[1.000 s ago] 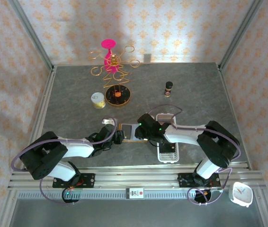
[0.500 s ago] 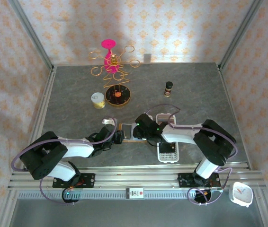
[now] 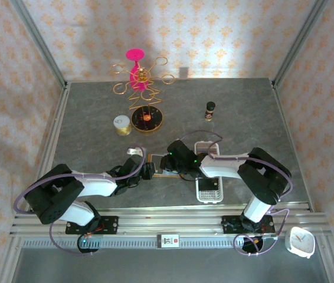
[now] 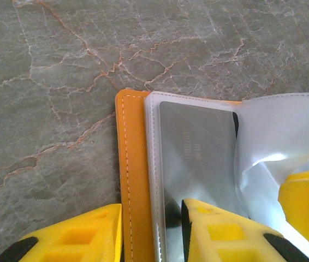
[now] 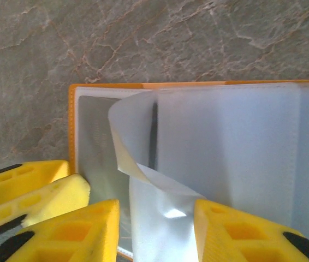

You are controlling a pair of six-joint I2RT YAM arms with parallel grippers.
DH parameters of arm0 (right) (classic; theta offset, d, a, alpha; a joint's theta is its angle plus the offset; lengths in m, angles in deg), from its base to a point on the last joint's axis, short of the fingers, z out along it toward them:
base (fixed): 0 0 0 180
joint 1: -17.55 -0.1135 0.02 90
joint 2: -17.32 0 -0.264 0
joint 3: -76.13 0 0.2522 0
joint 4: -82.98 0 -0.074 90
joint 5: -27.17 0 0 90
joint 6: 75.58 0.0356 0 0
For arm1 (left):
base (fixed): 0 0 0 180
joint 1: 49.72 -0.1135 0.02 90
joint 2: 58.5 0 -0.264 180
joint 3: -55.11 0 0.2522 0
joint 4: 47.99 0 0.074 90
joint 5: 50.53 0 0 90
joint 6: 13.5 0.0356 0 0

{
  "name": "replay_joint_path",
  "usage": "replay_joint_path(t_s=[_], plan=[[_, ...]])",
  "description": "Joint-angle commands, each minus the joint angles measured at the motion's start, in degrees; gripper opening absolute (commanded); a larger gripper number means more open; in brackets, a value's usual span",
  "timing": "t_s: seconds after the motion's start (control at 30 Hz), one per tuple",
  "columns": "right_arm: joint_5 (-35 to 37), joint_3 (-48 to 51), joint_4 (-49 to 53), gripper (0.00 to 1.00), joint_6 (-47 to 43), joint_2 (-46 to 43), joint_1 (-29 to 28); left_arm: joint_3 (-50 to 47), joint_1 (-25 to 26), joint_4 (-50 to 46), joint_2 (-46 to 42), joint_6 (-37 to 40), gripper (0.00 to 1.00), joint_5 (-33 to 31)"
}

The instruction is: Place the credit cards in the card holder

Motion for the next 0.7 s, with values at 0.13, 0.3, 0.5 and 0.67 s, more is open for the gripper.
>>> replay_joint_path(t_s=[0.13, 0.3, 0.5, 0.67], plan=[[0.0, 0.6, -5.4, 0.39, 3.0, -1.8, -0.4, -0.6, 0.0, -0.4, -1.3, 0.7, 0.32, -0.7], [-1.4, 1.1, -7.7, 0.39, 4.0, -1.3, -0.4, -1.0, -0.1, -0.2, -1.9, 0.5, 0.32, -1.0], [-1.9, 0.9, -9.6, 0.39, 4.6, -0.4, -0.7, -1.2, 0.0, 0.1, -1.9, 0.3, 0.31, -0.9], [-2.4, -0.6, -10.6, 0.39, 5.0, 0.9, -1.0, -1.2, -0.1, 0.5, -1.9, 0.1, 0.31, -0.8]])
